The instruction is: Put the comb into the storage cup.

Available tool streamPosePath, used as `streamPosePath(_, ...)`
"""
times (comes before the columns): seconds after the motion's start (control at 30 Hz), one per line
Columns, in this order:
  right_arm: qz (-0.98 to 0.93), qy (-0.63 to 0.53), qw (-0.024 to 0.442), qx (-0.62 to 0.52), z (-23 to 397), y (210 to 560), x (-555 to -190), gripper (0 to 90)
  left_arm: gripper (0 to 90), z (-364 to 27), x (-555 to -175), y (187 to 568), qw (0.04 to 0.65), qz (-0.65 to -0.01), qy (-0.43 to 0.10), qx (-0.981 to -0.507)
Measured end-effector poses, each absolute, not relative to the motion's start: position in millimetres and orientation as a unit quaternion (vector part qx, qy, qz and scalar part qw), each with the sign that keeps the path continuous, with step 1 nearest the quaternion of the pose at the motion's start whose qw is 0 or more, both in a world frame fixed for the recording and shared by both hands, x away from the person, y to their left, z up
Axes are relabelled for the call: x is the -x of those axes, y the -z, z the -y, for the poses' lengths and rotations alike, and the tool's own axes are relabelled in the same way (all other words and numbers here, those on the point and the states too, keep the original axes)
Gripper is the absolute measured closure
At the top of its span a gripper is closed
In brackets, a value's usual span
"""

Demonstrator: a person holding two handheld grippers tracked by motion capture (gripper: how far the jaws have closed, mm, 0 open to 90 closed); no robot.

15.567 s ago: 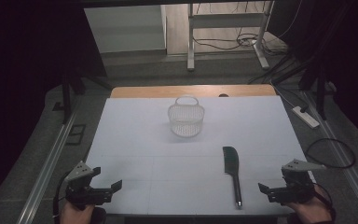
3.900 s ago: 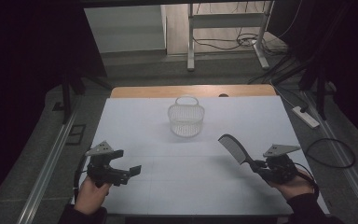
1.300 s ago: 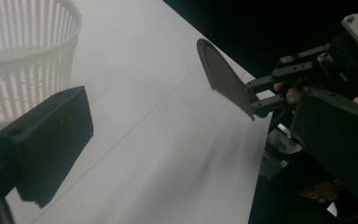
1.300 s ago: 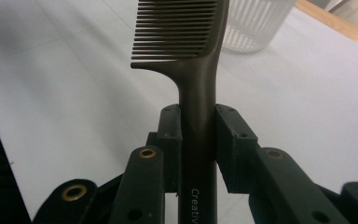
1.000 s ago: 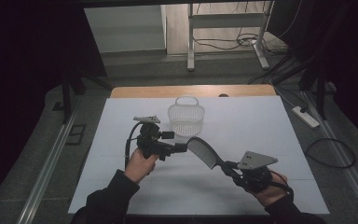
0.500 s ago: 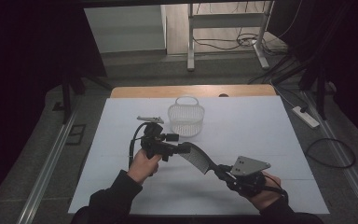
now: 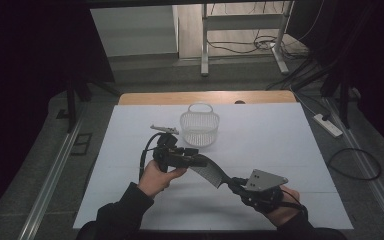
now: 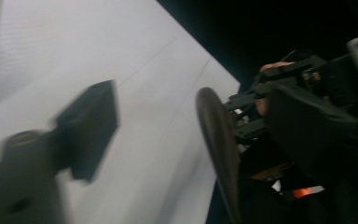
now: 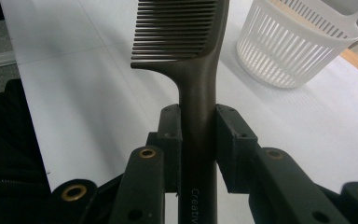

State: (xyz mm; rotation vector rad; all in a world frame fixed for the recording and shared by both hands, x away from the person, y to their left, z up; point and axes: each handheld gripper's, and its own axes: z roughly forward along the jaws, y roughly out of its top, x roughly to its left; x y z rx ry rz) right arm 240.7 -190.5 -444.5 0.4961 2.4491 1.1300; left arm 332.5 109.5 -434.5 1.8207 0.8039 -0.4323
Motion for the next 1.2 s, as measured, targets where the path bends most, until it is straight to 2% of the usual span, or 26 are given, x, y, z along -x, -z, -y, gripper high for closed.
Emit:
streamPosePath(0.13,-0.875,-0.404,0.2,-0.176,190,445,-240,72.0,50.1,-113,-334,435,0.529,-0.337,0.204,-0.751)
streamPosePath(0.27,-0.875,-0.403,0.203,-0.175,190,445,-240,72.0,66.1,-113,-334,436,0.531,-0.34,0.214,-0.746)
streamPosePath(0.3,-0.875,-0.403,0.204,-0.174,190,445,-240,71.9,66.1,-113,-334,436,0.531,-0.342,0.215,-0.745)
streamPosePath(0.33,-0.875,-0.402,0.205,-0.173,190,445,-240,71.9,74.3,-113,-334,436,0.531,-0.343,0.219,-0.744)
streamPosePath(0.37,-0.875,-0.402,0.205,-0.173,190,445,-240,71.9,77.7,-113,-334,436,0.531,-0.343,0.219,-0.744)
streamPosePath(0.57,-0.878,-0.393,0.218,-0.164,188,447,-240,71.9,83.2,-114,-335,444,0.541,-0.357,0.265,-0.713)
streamPosePath(0.9,-0.879,-0.388,0.231,-0.151,188,450,-241,70.1,84.1,-114,-334,446,0.548,-0.361,0.273,-0.703)
streamPosePath(1.1,-0.877,-0.396,0.226,-0.149,189,449,-240,62.8,84.1,-115,-333,442,0.549,-0.358,0.262,-0.708)
streamPosePath(1.2,-0.876,-0.397,0.221,-0.162,190,449,-242,55.1,84.1,-117,-333,439,0.551,-0.357,0.25,-0.712)
